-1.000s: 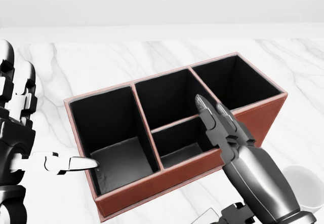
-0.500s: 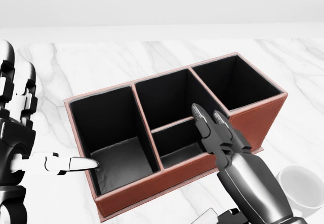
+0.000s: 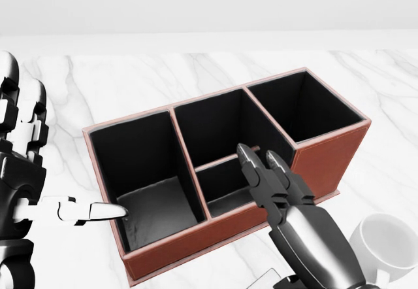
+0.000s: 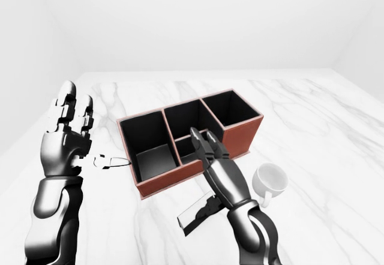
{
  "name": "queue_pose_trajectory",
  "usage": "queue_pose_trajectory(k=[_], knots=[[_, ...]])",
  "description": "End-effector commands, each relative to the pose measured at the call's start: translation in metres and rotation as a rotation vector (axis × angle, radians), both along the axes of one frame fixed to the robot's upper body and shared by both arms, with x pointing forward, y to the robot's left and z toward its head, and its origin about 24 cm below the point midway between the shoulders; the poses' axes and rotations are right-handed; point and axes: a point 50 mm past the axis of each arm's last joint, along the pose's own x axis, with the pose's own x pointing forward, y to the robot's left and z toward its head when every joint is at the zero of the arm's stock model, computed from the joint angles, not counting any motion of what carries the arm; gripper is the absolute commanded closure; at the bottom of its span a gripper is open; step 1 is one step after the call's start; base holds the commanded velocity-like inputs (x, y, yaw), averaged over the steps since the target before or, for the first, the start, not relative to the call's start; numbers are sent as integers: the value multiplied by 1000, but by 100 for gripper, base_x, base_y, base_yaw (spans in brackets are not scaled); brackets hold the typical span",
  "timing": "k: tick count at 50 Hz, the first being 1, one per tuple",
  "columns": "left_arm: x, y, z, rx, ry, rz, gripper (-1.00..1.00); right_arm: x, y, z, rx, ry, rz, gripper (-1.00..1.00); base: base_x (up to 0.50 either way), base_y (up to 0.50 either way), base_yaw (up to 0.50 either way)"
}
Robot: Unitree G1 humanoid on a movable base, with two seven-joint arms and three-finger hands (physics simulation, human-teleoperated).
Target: Pick up the book and place it in the front compartment of the caddy.
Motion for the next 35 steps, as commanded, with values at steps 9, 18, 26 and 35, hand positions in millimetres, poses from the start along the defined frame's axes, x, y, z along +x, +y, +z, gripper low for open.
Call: queue_pose_trajectory(k=[9,18,26,35], knots=[[1,-1,-2,0,11,-1,-100,-5,5,-6,-36,-12,21,-100,0,0,0],[0,0,-1,1,4,0,-100,-7,8,-9,-49,-16,31,-100,0,0,0],[1,0,-2,2,9,0,-100,-8,9,-12,-55,-16,37,-100,0,0,0],[0,-1,-2,3,7,-1,-100,-9,12,-17,-63,-9,42,-100,0,0,0]])
